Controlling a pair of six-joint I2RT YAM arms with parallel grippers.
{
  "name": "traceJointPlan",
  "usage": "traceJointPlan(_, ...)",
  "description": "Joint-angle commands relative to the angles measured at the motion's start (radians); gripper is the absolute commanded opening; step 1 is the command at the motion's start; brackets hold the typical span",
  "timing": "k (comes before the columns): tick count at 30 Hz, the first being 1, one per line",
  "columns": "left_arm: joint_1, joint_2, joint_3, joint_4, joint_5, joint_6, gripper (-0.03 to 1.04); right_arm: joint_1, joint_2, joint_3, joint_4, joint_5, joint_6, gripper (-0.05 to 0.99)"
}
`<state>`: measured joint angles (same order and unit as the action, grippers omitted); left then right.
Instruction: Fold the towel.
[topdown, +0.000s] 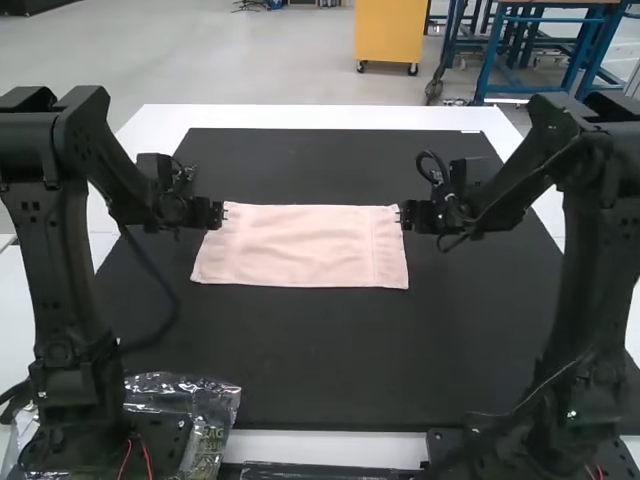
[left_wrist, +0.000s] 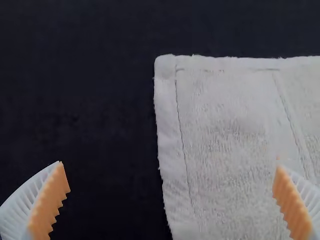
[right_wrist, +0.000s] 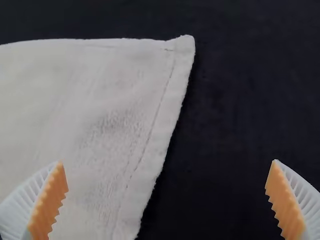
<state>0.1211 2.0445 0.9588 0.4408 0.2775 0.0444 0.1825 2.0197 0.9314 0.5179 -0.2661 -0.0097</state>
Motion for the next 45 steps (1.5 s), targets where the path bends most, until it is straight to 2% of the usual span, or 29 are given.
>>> traceJointPlan(1,-0.008,0.02,0.052,-0.005,0.0,0.012,0.96,0.025,0.025,0.052,0.005,-0.007,-0.012,0.91)
traceJointPlan(16,-0.003,0.082,0.086,-0.019,-0.021,0.025,0.94,0.077,0.126,0.113,0.005,-0.001,-0.033,0.91)
traceJointPlan(19,-0.001,0.089,0.089,-0.008,-0.021,0.023,0.94,0.083,0.145,0.119,0.005,0.028,-0.053,0.91)
traceJointPlan(26,0.0,0.118,0.09,0.022,-0.026,0.029,0.93,0.101,0.18,0.133,0.005,0.042,-0.055,0.91)
traceJointPlan(27,0.0,0.126,0.09,0.026,-0.026,0.034,0.9,0.101,0.185,0.138,0.004,0.041,-0.055,0.87)
traceJointPlan(28,0.0,0.132,0.09,0.026,-0.026,0.041,0.75,0.101,0.191,0.142,-0.009,0.034,-0.061,0.56)
traceJointPlan(29,0.0,0.141,0.09,0.024,-0.026,0.049,0.41,0.1,0.195,0.139,-0.006,0.031,-0.084,-0.03)
traceJointPlan(30,-0.001,0.154,0.09,0.029,-0.026,0.058,0.01,0.097,0.198,0.133,-0.002,0.03,-0.082,-0.03)
traceJointPlan(32,0.002,0.166,0.087,0.029,-0.023,0.068,0.02,0.089,0.205,0.138,-0.002,0.002,-0.081,-0.03)
traceJointPlan(37,0.023,0.154,0.09,0.027,-0.008,0.074,0.02,0.075,0.195,0.126,0.007,0.002,-0.076,-0.03)
traceJointPlan(42,0.022,0.103,0.092,0.044,0.011,0.071,0.02,0.068,0.16,0.138,0.004,0.001,-0.061,-0.03)
traceJointPlan(45,0.022,0.08,0.11,0.009,0.02,0.071,0.02,0.063,0.128,0.144,0.002,-0.001,-0.053,-0.03)
